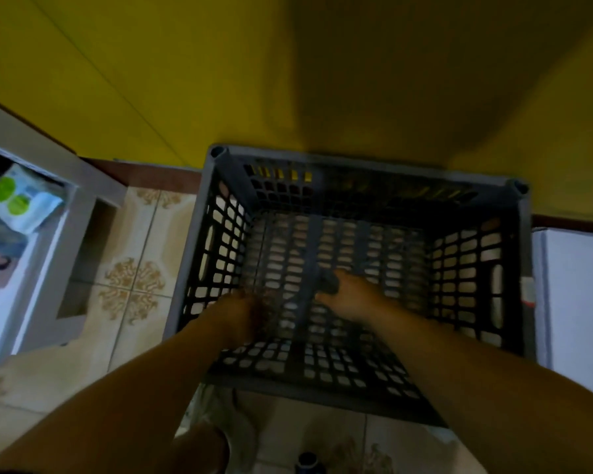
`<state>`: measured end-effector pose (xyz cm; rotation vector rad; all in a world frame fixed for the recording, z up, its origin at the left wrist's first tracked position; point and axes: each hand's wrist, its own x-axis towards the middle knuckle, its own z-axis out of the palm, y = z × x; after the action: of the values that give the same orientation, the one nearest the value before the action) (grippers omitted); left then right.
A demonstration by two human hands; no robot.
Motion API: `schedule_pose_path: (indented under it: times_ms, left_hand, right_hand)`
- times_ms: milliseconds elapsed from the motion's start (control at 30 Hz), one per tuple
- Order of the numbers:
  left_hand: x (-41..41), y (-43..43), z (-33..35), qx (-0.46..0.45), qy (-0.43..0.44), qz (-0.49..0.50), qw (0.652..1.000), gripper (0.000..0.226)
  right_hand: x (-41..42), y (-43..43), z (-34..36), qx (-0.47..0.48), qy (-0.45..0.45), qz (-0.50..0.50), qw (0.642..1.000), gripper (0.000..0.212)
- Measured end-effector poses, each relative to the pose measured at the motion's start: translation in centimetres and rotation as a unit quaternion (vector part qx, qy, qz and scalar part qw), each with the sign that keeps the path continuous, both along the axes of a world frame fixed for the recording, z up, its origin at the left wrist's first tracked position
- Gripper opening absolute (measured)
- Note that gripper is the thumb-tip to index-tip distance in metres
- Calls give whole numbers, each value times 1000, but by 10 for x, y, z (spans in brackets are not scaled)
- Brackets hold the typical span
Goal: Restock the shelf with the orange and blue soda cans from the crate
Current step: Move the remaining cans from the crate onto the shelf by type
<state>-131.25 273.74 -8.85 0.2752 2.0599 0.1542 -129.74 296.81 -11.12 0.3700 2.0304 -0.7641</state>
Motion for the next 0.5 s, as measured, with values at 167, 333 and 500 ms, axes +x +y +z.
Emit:
schedule_pose_path:
  times_ms: [167, 333, 500]
  left_hand:
    - [5, 1, -47, -101, 9, -107, 989, 57]
    - [1, 0, -59, -75, 28, -42, 996, 60]
    - [-12, 18, -20, 60, 32, 132, 989, 54]
  right_hand:
    - [12, -10, -37, -64, -36, -65, 995, 59]
    - [23, -16, -57, -86, -32, -79, 993, 54]
    - [23, -22, -41, -156, -20, -108, 982, 87]
